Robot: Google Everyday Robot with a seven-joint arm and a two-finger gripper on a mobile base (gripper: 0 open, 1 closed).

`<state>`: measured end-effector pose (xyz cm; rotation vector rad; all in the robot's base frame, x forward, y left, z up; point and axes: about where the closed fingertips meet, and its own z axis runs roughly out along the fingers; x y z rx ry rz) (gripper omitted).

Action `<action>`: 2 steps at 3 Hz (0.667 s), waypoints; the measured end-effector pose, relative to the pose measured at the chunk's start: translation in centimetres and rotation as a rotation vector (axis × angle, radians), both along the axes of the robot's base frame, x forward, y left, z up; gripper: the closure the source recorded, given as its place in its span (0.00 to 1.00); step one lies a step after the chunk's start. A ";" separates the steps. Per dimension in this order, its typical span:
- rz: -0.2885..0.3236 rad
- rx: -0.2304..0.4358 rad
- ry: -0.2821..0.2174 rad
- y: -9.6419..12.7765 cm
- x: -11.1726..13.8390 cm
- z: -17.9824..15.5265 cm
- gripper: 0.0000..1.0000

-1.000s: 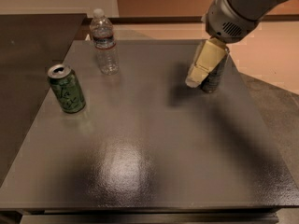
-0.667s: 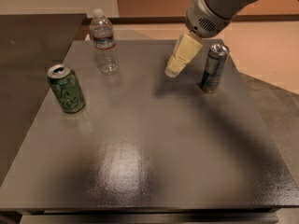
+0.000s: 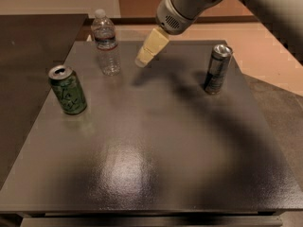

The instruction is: Pick water bottle

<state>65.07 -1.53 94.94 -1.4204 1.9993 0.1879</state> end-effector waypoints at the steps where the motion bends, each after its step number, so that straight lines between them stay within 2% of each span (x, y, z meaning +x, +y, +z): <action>1: 0.000 0.060 0.014 3.1 1.5 -0.7 0.00; 2: 0.005 0.125 0.021 5.7 2.5 -1.3 0.00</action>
Offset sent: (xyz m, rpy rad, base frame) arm 0.0380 0.0874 -0.0169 0.2095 0.0203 0.0065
